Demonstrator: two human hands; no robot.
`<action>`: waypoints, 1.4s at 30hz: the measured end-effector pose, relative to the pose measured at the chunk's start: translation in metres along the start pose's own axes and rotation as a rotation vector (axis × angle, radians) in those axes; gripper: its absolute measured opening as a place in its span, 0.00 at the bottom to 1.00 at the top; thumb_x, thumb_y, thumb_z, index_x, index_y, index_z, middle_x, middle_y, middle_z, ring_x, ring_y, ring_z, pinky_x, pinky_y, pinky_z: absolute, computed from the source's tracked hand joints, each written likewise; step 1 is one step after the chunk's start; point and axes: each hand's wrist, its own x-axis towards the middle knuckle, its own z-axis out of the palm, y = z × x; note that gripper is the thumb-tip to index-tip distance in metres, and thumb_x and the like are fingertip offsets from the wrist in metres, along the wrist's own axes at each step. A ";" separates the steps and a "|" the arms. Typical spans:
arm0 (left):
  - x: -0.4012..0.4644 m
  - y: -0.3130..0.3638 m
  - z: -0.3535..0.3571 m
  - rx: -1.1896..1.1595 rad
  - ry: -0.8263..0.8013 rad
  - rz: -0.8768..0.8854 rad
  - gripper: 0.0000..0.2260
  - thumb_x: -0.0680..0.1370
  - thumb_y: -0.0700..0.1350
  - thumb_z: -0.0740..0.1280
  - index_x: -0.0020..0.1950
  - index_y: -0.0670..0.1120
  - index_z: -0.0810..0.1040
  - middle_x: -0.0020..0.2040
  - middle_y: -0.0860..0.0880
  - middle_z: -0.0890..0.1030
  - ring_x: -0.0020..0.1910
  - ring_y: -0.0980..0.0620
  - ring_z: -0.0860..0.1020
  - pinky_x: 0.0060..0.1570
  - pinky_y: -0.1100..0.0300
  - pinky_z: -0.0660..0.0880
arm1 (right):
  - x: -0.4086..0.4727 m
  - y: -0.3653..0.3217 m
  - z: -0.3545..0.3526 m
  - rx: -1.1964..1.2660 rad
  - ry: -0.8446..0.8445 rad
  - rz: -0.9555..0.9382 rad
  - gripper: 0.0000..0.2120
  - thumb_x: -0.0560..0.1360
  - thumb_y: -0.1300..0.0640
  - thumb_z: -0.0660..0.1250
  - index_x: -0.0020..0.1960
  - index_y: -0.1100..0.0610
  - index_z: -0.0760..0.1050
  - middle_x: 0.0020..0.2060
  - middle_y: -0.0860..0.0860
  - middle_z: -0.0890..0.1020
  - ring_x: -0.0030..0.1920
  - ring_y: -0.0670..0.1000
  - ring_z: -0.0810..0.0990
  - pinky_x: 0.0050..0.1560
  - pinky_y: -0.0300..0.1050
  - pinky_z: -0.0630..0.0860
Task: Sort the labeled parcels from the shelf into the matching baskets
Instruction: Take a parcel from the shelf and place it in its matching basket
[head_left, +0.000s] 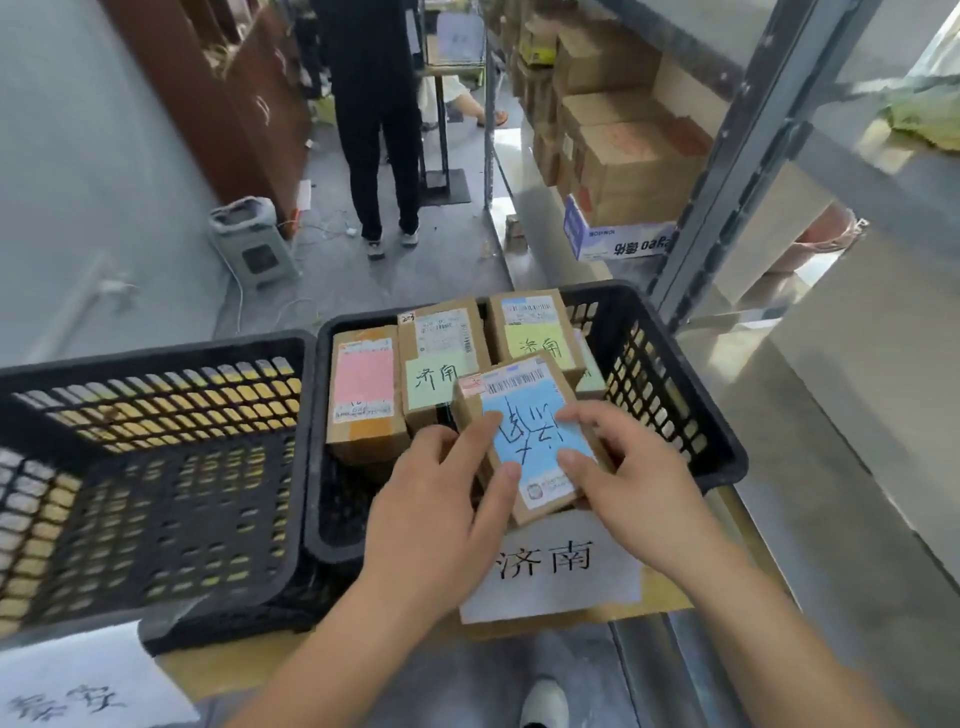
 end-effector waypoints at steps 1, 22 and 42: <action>0.001 -0.004 0.001 0.016 0.023 -0.037 0.24 0.80 0.68 0.49 0.75 0.65 0.61 0.60 0.56 0.69 0.56 0.55 0.71 0.45 0.57 0.75 | 0.011 -0.001 -0.005 -0.032 -0.066 -0.016 0.15 0.80 0.55 0.70 0.56 0.33 0.76 0.54 0.39 0.83 0.49 0.40 0.84 0.43 0.47 0.85; -0.042 -0.102 -0.003 0.206 -0.032 -0.267 0.30 0.79 0.70 0.36 0.80 0.64 0.38 0.83 0.48 0.49 0.82 0.50 0.45 0.79 0.43 0.48 | 0.116 -0.050 0.026 -0.297 -0.744 -0.132 0.16 0.80 0.61 0.69 0.57 0.39 0.82 0.59 0.40 0.83 0.60 0.44 0.82 0.48 0.44 0.84; -0.036 -0.096 0.014 0.482 -0.105 -0.428 0.52 0.69 0.82 0.43 0.83 0.48 0.49 0.83 0.49 0.49 0.82 0.50 0.47 0.75 0.42 0.62 | 0.162 0.017 0.054 -0.687 -1.058 -0.369 0.14 0.83 0.53 0.65 0.58 0.33 0.71 0.62 0.39 0.79 0.59 0.46 0.80 0.49 0.44 0.83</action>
